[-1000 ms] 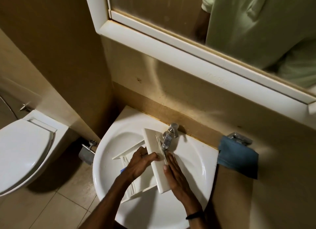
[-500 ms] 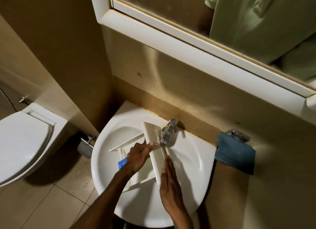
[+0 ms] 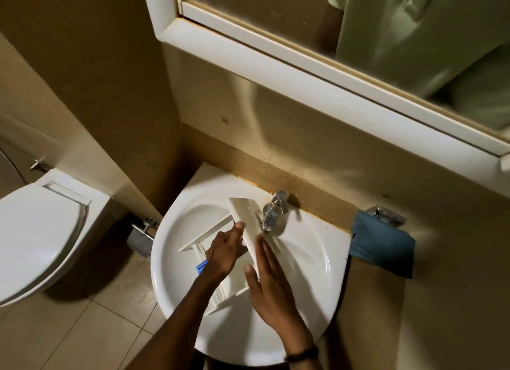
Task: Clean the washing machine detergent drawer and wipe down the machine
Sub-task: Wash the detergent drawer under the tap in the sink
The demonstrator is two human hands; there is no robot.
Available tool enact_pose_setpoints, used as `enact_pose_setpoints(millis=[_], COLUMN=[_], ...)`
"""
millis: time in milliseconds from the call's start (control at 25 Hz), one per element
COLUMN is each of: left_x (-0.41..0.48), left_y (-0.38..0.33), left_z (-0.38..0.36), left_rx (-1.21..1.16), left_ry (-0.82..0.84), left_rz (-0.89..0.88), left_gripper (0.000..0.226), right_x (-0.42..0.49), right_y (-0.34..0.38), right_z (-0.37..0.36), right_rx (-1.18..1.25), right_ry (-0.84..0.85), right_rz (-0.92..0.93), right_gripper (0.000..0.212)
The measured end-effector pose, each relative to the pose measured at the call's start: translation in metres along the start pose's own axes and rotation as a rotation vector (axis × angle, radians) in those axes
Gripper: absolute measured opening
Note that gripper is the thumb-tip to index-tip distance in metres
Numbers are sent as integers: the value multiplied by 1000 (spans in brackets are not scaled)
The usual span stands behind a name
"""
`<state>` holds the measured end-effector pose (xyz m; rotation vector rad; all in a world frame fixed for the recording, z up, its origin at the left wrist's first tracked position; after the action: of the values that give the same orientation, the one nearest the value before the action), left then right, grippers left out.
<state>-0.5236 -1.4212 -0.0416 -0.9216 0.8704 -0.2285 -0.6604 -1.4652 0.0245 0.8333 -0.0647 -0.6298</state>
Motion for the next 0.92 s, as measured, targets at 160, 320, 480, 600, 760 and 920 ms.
enact_pose_setpoints(millis=[160, 320, 480, 600, 760, 920], left_x=[-8, -8, -9, -7, -9, -18], left_y=[-11, -13, -10, -7, -11, -15], left_z=[1, 2, 4, 5, 2, 4], left_rx=[17, 46, 143, 202, 266, 222], left_ry=[-55, -68, -31, 14, 107, 83], left_rz=[15, 29, 83, 115, 64, 132], left_gripper=[42, 56, 70, 80, 137, 117], right_x=[-24, 36, -17, -15, 50, 96], right_y=[-33, -3, 16, 3, 0, 12], right_z=[10, -3, 3, 47, 106, 101], right_rx=[2, -208, -322, -209, -62, 172], right_ry=[29, -39, 46, -8, -346, -376], right_rz=[-147, -233, -319, -404, -485, -478], right_gripper=[66, 69, 66, 35, 32, 22])
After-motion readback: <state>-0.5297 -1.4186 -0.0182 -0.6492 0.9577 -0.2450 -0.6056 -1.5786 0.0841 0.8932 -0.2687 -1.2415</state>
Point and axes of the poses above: each hand's wrist, its own x-axis towards the middle knuckle, its own z-axis out of the back of the hand, y = z × x, the point moved 6 cm from there along x, towards the middle knuckle, and after that the axes turned 2 degrees about z, right-handed, at the moved point
